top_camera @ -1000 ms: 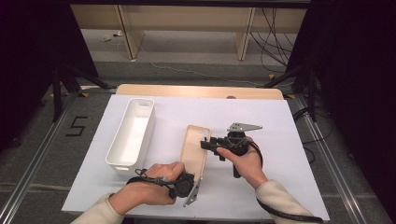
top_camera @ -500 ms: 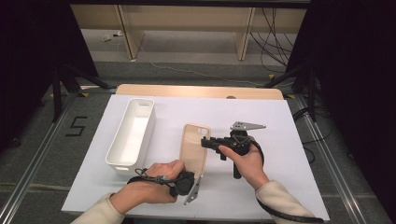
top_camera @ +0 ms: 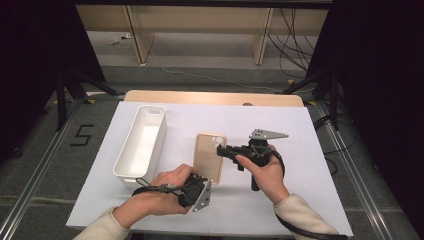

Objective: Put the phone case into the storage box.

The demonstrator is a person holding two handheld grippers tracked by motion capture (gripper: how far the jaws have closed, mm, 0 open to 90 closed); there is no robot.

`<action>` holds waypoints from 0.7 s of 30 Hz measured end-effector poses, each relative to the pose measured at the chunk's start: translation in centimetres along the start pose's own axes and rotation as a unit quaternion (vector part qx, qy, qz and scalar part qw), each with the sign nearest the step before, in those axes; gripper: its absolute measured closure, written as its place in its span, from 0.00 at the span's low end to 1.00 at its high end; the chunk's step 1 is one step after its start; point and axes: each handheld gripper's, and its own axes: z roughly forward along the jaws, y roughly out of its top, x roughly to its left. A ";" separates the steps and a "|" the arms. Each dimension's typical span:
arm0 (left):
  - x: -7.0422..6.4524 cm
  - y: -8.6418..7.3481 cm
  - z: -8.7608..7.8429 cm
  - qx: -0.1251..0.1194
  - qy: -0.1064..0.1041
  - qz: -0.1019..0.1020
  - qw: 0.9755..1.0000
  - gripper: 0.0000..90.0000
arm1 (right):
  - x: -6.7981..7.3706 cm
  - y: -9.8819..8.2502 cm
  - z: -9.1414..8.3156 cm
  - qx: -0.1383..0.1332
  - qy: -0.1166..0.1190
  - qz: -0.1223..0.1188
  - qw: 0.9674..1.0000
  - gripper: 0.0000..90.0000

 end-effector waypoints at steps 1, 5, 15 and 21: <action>0.1 -0.1 -0.2 -0.007 0.004 -0.007 1.000 0.61 | 0.2 0.1 -0.1 0.003 0.002 0.014 1.000 0.90; 0.4 -0.5 -1.0 -0.041 0.035 -0.028 0.998 0.46 | 0.0 0.3 -0.5 -0.003 -0.007 0.000 1.000 0.90; 1.4 -2.0 -2.3 -0.116 0.085 -0.116 0.983 0.28 | -0.2 0.3 -0.5 -0.011 -0.020 -0.014 1.000 0.90; 2.2 -2.5 -2.8 -0.163 0.093 -0.210 0.959 0.25 | 0.0 0.4 -0.8 -0.003 -0.023 -0.007 1.000 0.90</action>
